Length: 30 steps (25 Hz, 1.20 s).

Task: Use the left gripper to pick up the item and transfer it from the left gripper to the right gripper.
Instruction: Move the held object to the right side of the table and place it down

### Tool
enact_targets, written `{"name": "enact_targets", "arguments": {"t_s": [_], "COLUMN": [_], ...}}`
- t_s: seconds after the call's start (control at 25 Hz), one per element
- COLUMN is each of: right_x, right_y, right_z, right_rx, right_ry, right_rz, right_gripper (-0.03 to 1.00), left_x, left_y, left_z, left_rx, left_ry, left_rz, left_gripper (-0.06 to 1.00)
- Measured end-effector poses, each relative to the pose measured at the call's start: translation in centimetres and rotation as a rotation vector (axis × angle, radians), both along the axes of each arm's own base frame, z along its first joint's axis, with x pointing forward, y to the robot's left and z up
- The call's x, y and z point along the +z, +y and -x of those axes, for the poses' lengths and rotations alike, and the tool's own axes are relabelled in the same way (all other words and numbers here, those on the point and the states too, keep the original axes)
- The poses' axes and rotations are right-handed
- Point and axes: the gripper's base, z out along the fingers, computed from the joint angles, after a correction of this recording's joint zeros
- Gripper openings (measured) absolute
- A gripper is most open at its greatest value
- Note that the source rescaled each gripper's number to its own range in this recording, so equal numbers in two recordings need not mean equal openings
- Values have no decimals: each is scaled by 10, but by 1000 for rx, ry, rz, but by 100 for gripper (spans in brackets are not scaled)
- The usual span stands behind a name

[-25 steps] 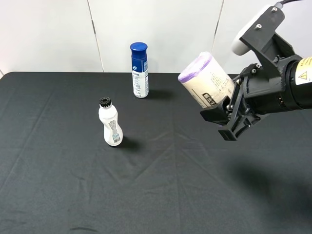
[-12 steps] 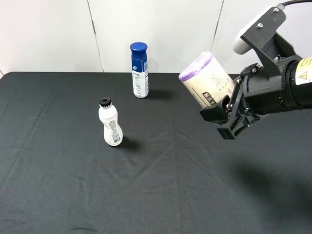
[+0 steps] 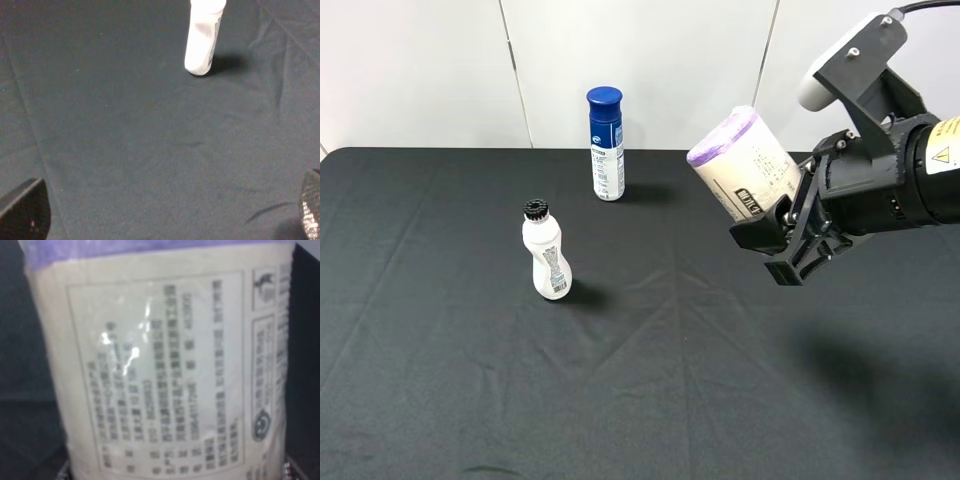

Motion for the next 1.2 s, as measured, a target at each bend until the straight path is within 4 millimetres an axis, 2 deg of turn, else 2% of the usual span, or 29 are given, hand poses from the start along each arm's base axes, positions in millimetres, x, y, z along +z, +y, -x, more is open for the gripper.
{"name": "enact_targets", "arguments": {"t_s": [0.2,0.92,1.2], "right_x": [0,0,-3], "right_y": [0,0,-2], "right_z": [0,0,3], "right_rx": [-1,-24,-49], "right_ry": [1,19,78], "right_rz": [-2,-22,-14], "right_gripper": [1,1,1], "left_x": [0,0,0], "left_y": [0,-5,-6], "left_z": [0,0,0], "left_rx": [9,440,476], "left_ry": [0,0,-1], "left_rz": [0,0,0], "left_gripper": [100,100,100]}}
